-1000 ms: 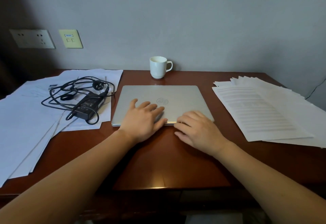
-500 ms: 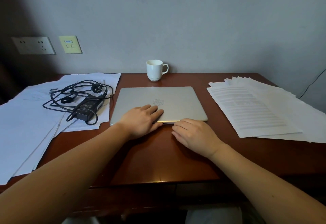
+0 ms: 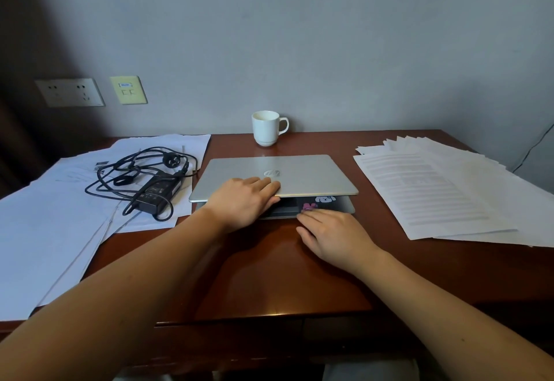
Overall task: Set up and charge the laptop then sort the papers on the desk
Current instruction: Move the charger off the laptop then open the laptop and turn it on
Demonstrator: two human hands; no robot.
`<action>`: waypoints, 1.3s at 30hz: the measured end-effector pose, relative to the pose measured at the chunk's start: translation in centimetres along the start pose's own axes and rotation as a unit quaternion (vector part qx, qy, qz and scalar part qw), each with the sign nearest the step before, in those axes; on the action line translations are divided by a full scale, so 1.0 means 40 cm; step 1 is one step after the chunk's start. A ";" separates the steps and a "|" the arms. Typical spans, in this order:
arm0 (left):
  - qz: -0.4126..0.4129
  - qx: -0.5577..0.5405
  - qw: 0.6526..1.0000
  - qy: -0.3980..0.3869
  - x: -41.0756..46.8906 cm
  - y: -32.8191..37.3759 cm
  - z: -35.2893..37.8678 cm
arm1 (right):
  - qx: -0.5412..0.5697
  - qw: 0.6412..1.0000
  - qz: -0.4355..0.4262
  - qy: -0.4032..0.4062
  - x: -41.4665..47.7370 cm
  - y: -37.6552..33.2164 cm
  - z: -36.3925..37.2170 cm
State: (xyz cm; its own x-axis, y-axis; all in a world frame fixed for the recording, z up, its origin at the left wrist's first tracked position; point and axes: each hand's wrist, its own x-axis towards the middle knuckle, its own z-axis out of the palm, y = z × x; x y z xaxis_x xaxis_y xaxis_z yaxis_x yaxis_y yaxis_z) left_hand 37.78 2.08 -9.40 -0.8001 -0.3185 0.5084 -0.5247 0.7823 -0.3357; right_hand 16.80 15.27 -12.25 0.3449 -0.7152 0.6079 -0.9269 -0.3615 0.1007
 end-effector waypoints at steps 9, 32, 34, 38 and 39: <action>-0.104 0.050 0.991 0.069 0.112 -0.055 -0.116 | 0.034 0.998 0.012 -0.043 0.003 -0.002 -0.017; -0.082 0.091 0.985 0.118 0.170 -0.063 -0.086 | 0.024 0.940 0.200 -0.274 0.146 0.032 0.082; -0.086 0.096 0.987 0.099 0.202 -0.078 -0.084 | 0.021 0.941 0.200 -0.271 0.143 0.033 0.086; -0.078 0.133 0.985 0.081 0.241 -0.098 -0.052 | 0.038 0.936 0.213 -0.276 0.150 0.033 0.084; -0.081 0.135 0.984 0.082 0.249 -0.106 -0.044 | 0.049 0.934 0.223 -0.273 0.153 0.032 0.082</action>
State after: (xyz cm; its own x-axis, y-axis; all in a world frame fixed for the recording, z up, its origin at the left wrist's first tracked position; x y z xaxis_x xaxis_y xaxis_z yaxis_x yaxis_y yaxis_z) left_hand 32.52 -3.48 -1.53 -0.6537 -0.3185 0.6865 -0.7173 0.5500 -0.4278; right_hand 18.20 8.46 -10.98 -0.0243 -0.9968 0.0758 -0.9877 0.0122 -0.1559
